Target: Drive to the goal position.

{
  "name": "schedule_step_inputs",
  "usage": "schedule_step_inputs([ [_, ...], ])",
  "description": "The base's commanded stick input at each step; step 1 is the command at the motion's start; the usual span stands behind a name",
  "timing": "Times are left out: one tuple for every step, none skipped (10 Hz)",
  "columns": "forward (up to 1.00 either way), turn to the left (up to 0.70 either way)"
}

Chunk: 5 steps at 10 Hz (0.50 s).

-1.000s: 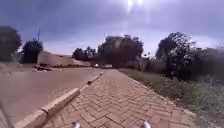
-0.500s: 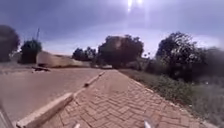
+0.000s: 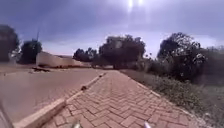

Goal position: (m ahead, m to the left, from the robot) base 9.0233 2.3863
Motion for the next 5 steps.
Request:
schedule_step_inputs([
  [0.7,0.0],
  [0.7,0.0],
  [0.7,0.0],
  [0.7,0.0],
  [0.7,0.0],
])
